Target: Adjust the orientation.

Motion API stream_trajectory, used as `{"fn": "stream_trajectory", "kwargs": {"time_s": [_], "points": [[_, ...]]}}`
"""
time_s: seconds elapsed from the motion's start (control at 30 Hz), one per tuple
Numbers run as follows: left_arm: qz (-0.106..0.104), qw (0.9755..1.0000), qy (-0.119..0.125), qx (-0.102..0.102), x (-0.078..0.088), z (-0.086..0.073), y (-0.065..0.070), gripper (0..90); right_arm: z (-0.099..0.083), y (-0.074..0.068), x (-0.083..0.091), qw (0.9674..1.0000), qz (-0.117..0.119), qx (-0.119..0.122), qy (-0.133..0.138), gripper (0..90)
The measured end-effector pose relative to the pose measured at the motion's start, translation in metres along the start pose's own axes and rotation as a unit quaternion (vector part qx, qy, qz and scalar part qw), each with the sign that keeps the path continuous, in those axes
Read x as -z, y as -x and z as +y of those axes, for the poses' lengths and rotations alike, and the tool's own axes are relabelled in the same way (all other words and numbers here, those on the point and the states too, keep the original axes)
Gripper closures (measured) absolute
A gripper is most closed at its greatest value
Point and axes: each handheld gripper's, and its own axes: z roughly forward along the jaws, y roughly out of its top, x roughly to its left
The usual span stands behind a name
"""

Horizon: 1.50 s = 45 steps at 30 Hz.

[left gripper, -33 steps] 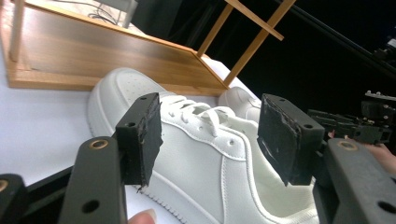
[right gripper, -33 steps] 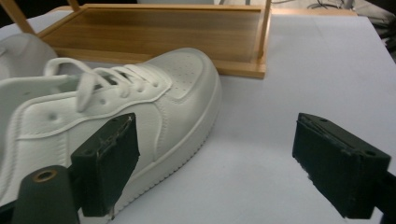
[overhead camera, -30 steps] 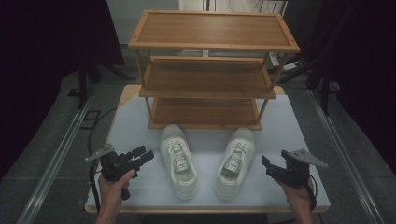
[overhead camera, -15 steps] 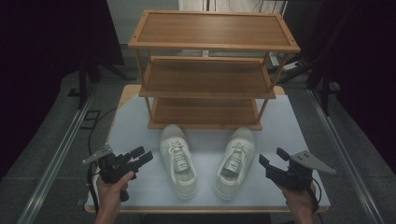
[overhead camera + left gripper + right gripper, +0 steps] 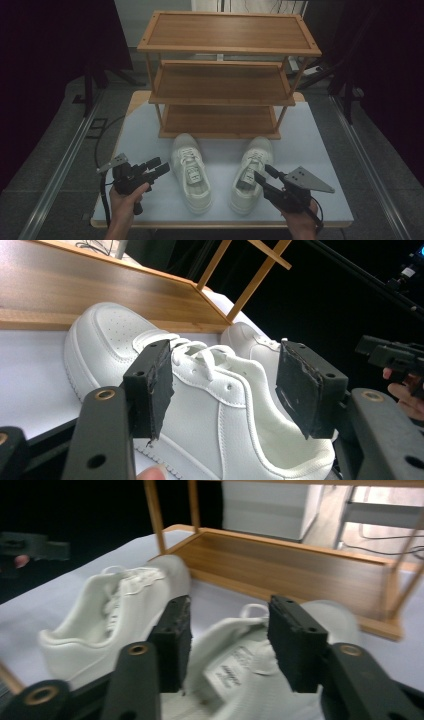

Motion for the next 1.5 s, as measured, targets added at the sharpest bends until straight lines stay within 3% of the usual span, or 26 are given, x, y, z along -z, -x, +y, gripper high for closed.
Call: {"fn": "stream_trajectory", "kwargs": {"time_s": [0.17,0.23,0.33,0.47,0.63,0.73,0.8,0.87,0.93,1.23,1.4,1.5], "points": [[0.004,1.0000,0.000,0.003,0.001,0.001,0.001,38.9,-0.001,-0.012,-0.012,0.9995,0.028,0.009,-0.009,68.8],[0.002,1.0000,-0.001,0.002,0.001,0.001,0.002,38.9,-0.003,-0.022,-0.023,0.9987,0.042,0.019,-0.022,80.1],[0.001,1.0000,-0.002,0.001,0.001,0.001,0.003,39.0,-0.006,-0.034,-0.034,0.9973,0.055,0.031,-0.039,86.5],[-0.001,1.0000,-0.001,0.000,0.002,0.002,0.004,38.9,-0.011,-0.047,-0.045,0.9947,0.073,0.046,-0.055,89.2],[0.000,1.0000,0.002,0.002,0.004,0.003,0.004,39.0,-0.023,-0.074,-0.068,0.9893,0.094,0.064,-0.092,89.4],[0.000,1.0000,0.003,0.003,0.005,0.003,0.004,39.0,-0.031,-0.086,-0.078,0.9861,0.089,0.083,-0.113,89.4],[0.001,1.0000,0.004,0.003,0.006,0.003,0.004,39.0,-0.034,-0.091,-0.081,0.9850,0.064,0.108,-0.118,89.4],[0.001,1.0000,0.004,0.004,0.006,0.003,0.004,39.0,-0.034,-0.093,-0.081,0.9852,0.057,0.107,-0.122,89.4],[-0.001,1.0000,0.004,0.002,0.006,0.004,0.004,39.0,-0.034,-0.097,-0.079,0.9837,0.045,0.125,-0.121,89.4],[-0.005,1.0000,0.005,0.001,0.006,0.004,0.006,39.0,-0.035,-0.099,-0.080,0.9847,0.042,0.117,-0.122,89.5],[-0.003,1.0000,0.007,0.006,0.008,0.004,0.004,39.0,-0.037,-0.104,-0.080,0.9845,0.063,0.108,-0.123,89.5],[-0.002,0.9999,0.011,0.011,0.011,0.005,0.003,39.1,-0.039,-0.112,-0.081,0.9832,0.093,0.101,-0.120,89.4]]}}
